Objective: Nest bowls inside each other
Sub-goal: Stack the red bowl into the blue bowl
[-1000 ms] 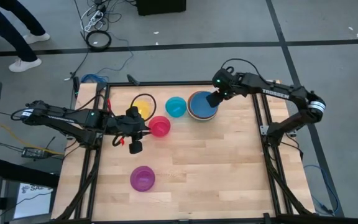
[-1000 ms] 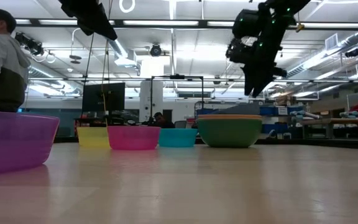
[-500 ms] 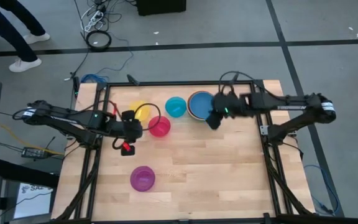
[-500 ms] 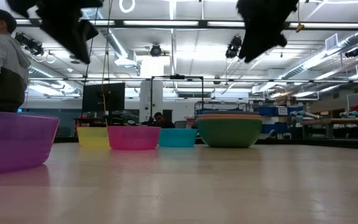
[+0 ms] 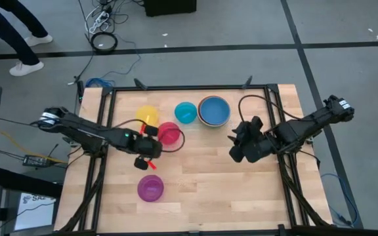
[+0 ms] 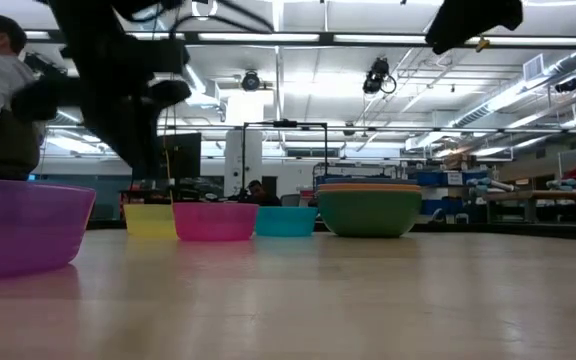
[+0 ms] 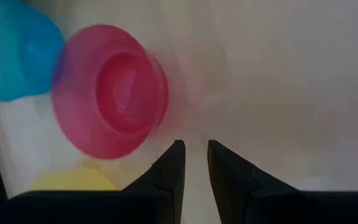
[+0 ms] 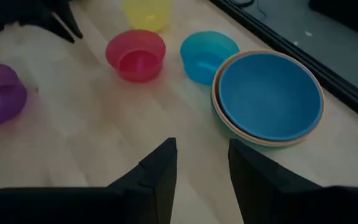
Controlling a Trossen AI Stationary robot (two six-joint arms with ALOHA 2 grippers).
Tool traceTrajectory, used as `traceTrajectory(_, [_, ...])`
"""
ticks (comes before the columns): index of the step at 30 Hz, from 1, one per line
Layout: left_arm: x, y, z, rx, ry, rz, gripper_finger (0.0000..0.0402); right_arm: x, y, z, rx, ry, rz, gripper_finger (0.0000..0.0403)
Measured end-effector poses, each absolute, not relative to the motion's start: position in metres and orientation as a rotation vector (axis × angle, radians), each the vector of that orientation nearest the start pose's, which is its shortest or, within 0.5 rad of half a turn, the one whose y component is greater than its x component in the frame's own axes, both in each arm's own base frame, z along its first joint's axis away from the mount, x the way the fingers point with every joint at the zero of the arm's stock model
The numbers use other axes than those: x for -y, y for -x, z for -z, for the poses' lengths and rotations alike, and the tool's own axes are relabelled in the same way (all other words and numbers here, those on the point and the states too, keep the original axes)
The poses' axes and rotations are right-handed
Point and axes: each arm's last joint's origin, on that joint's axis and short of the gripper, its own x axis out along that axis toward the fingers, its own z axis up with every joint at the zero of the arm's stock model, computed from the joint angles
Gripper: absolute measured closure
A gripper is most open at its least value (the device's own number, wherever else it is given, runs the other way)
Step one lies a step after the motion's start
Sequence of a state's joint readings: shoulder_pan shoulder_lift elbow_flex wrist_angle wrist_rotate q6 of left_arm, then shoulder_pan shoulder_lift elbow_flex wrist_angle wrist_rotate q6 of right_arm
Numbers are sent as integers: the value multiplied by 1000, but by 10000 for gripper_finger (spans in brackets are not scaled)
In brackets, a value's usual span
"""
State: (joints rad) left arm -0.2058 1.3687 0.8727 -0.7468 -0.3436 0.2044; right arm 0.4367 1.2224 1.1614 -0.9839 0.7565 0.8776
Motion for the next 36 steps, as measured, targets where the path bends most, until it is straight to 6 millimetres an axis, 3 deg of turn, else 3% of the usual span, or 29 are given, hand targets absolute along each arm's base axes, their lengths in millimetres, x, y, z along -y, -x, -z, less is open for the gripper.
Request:
traceTrajectory(7, [38,-261,-181,-1246,-636,-22,323,-77,-208,-318,-657,-251,640,271])
traceTrajectory(13, [34,-268,-178,-1216,-703,-94,323,-78,-208,-318,-651,-265,644,271])
traceTrajectory(27, [17,-270,-177,-1233,-567,-66,323,-78,-209,-318,-650,-267,644,271])
traceTrajectory(36, [1,-262,-154,-1222,-501,-86,323,-77,-209,-318,-650,-267,644,271])
